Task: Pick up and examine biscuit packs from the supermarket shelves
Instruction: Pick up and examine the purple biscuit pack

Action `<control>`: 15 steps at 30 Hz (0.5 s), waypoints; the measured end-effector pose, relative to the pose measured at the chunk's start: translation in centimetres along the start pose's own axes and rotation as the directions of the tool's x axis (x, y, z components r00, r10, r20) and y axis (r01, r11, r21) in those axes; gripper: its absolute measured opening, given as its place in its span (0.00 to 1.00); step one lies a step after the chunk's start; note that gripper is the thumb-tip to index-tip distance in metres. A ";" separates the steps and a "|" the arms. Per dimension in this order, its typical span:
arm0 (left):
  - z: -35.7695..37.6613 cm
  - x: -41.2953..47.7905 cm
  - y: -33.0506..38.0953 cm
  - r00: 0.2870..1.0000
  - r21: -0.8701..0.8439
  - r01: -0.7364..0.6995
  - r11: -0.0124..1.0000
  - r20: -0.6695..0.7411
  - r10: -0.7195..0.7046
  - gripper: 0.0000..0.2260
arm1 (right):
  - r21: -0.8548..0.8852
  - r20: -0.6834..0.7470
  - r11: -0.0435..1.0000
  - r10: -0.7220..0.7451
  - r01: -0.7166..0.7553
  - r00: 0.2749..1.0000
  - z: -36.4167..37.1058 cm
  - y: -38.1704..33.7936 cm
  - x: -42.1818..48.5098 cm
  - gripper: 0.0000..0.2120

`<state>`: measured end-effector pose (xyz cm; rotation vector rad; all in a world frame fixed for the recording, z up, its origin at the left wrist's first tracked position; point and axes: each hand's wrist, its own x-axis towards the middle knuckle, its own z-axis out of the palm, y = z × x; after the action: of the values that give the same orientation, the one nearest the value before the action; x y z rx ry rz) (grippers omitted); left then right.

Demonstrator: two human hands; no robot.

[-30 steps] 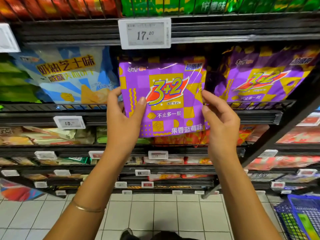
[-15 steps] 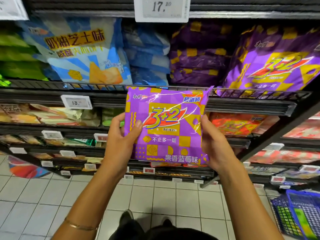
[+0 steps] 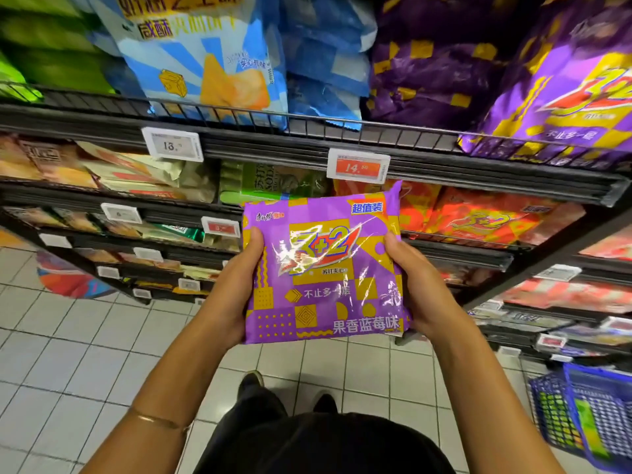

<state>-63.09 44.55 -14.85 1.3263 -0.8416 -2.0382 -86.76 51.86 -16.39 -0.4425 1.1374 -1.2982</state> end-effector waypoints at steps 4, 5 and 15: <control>-0.5 -0.6 -0.5 1.000 -0.012 -0.018 1.000 -0.012 0.018 0.28 | -0.028 -0.006 0.999 0.014 -0.015 1.000 -0.2 1.2 -0.5 0.29; -0.5 -0.7 -0.7 0.999 -0.002 -0.026 1.000 -0.021 0.026 0.27 | -0.022 -0.003 1.000 0.012 -0.012 1.000 -0.2 1.5 -0.6 0.28; -1.7 -2.2 -2.1 0.983 0.258 -0.110 0.960 -0.112 0.142 0.31 | -0.152 -0.040 0.987 0.049 -0.054 0.998 -1.4 4.6 -1.1 0.34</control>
<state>-61.00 47.13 -15.70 1.4816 -1.1230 -1.7703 -85.38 54.64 -20.23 -0.5012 1.2761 -1.1822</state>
